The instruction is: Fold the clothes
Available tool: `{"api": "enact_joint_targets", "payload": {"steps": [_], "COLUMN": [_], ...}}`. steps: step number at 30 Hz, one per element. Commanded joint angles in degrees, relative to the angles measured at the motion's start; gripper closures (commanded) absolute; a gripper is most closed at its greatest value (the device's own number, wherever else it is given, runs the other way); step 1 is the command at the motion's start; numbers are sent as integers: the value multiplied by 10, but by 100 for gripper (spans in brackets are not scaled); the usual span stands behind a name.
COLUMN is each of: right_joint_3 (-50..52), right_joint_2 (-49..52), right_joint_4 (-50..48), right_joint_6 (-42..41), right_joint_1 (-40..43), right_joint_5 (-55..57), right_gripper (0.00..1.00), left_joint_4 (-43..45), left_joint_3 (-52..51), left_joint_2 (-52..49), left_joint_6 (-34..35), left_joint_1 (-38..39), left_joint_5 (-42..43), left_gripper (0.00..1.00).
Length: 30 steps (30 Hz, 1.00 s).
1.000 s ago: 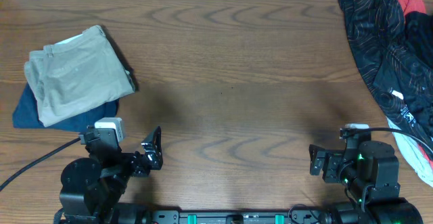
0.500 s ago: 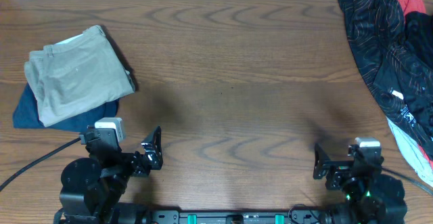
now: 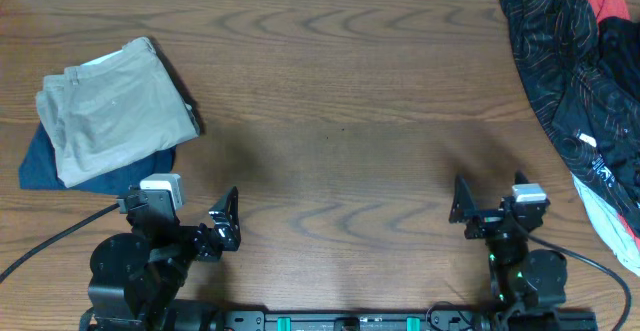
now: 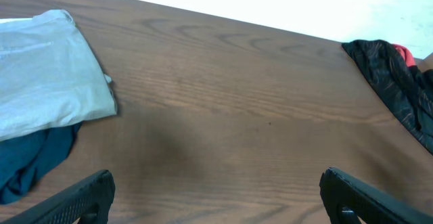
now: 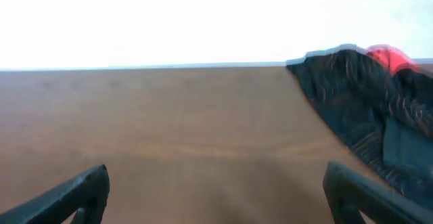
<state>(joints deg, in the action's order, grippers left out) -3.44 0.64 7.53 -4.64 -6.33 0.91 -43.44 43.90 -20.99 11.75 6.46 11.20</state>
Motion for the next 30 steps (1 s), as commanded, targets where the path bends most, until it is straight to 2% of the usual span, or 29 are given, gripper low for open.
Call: {"api": "enact_joint_targets", "payload": {"steps": [1,6,10,30], "right_joint_3": [31,31,31,31], "right_joint_2": [-4,-4,-4,-4], "right_joint_4": [-40,-31,-33,-33], "right_joint_6": [42,107,68,68], "right_joint_1": [4,4,4,4], "right_joint_5": [2,-10,-11,-11], "right_gripper": [1,1,1,1], "left_joint_4": [2,2,2,2], "left_joint_3": [-3,-3,-3,-3], "left_joint_2": [2,2,2,2], "left_joint_6": [-7,-7,-7,-7], "left_joint_1": [2,2,2,2], "left_joint_5": [-5,-5,-5,-5], "left_gripper": [2,2,2,2]}}
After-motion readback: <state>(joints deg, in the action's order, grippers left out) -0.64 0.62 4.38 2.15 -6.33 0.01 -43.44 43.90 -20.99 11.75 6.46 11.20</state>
